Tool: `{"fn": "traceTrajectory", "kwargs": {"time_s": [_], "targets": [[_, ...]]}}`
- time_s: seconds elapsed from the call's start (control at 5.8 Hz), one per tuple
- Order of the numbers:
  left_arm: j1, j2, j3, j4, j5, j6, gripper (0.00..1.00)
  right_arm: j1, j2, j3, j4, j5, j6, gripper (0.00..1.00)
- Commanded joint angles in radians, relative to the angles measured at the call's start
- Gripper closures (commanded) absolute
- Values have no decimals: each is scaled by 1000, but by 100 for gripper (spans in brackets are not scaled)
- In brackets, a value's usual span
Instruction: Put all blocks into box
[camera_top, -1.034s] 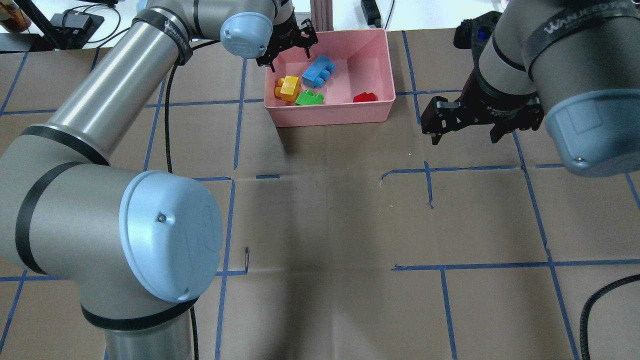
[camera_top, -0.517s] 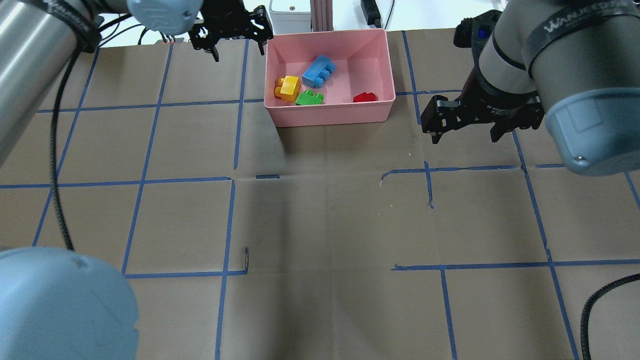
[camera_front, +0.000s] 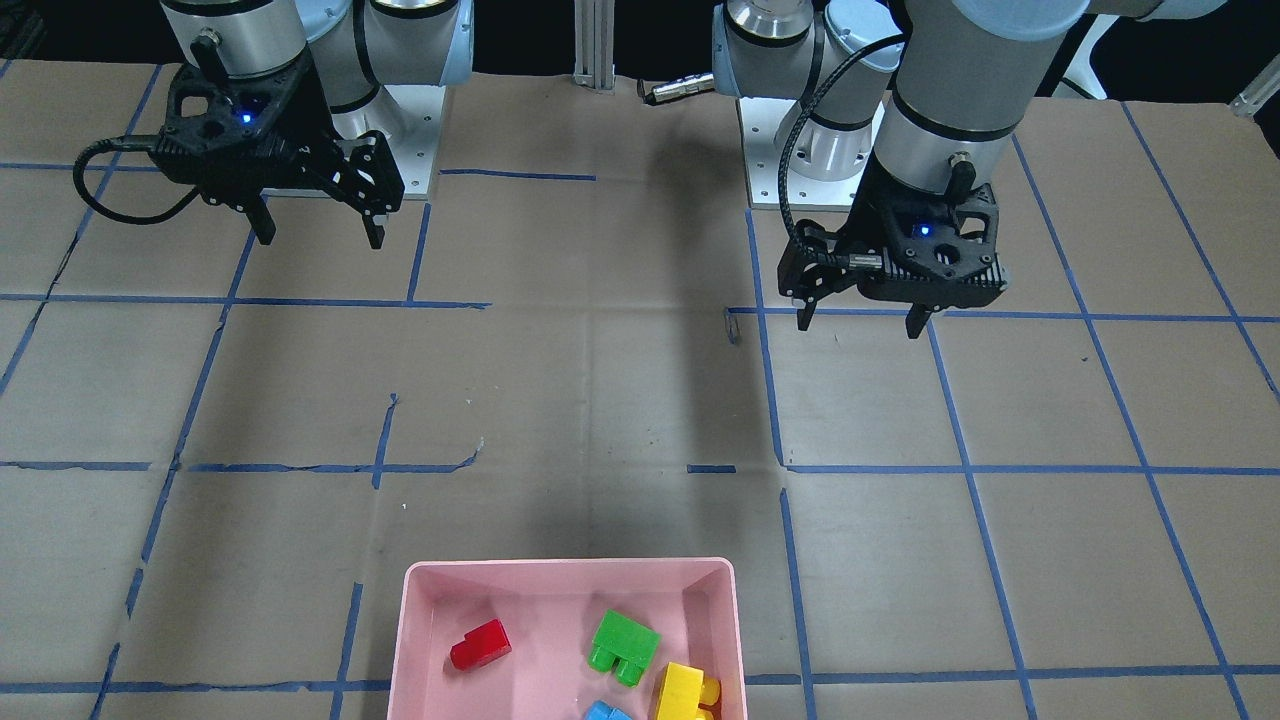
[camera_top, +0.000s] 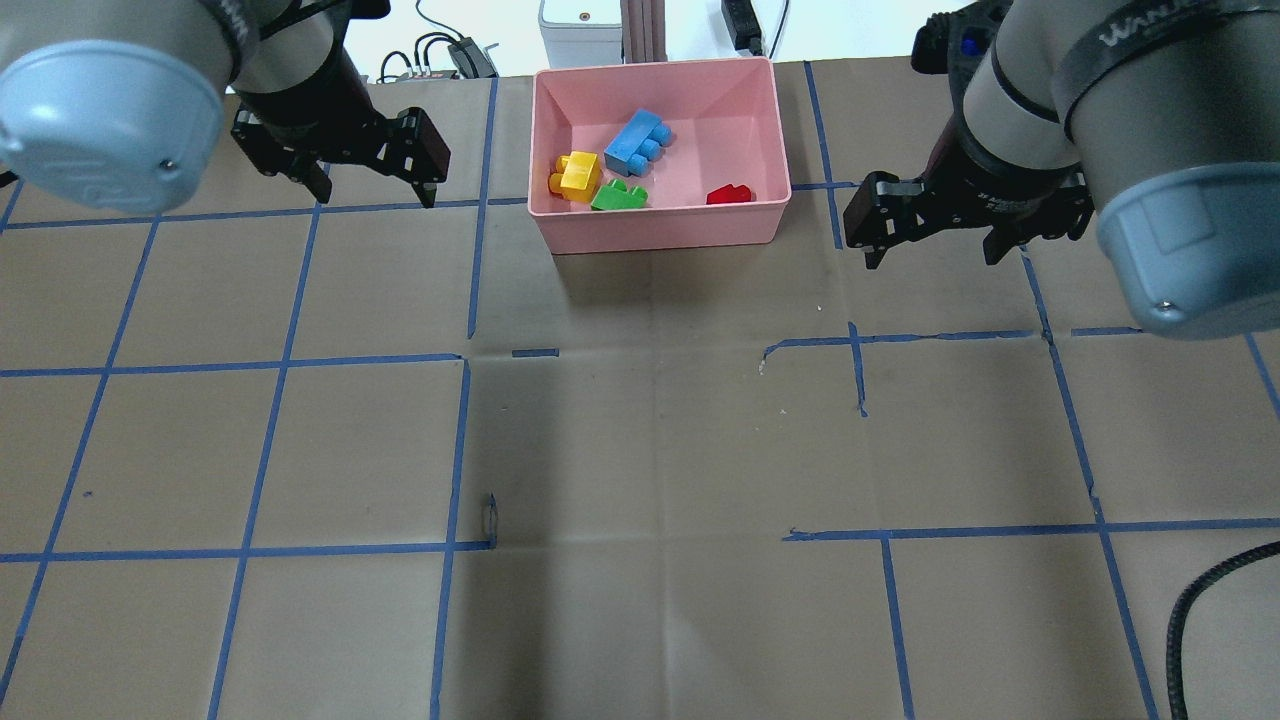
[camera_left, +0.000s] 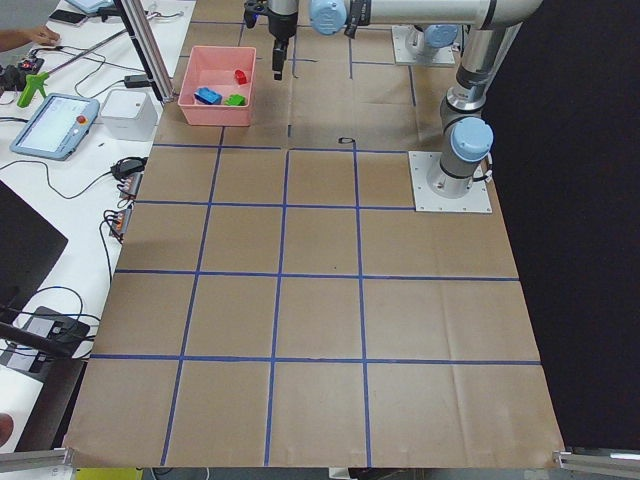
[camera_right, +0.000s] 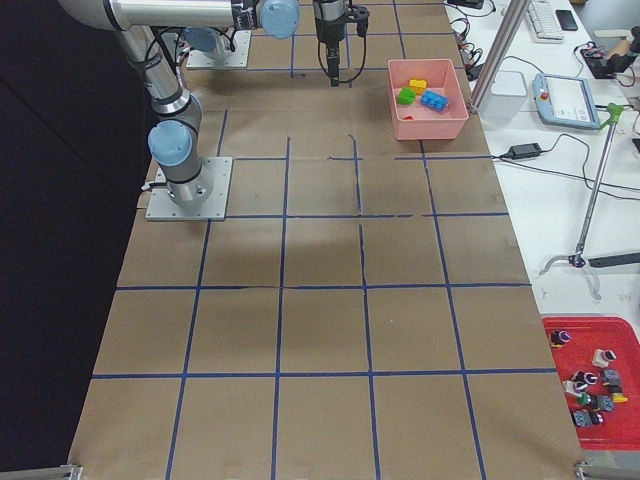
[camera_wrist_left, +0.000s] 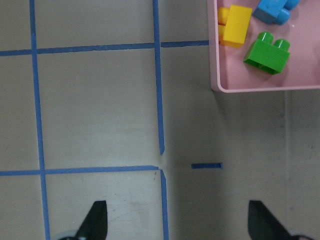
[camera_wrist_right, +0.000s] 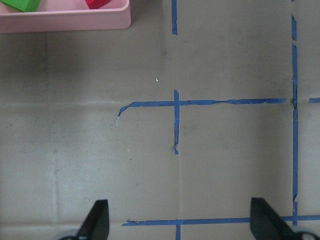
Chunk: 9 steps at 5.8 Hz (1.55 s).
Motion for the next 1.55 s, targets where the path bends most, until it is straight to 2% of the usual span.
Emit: {"fn": "traceTrajectory", "kwargs": {"time_s": [0.0, 0.52, 1.38], "targets": [[24, 100, -47, -44, -28, 47, 1, 0, 2, -6, 0, 2, 1, 0], [81, 83, -45, -42, -29, 51, 1, 0, 11, -6, 0, 0, 1, 0], [50, 71, -42, -45, -24, 27, 1, 0, 13, 12, 19, -10, -2, 0]]}}
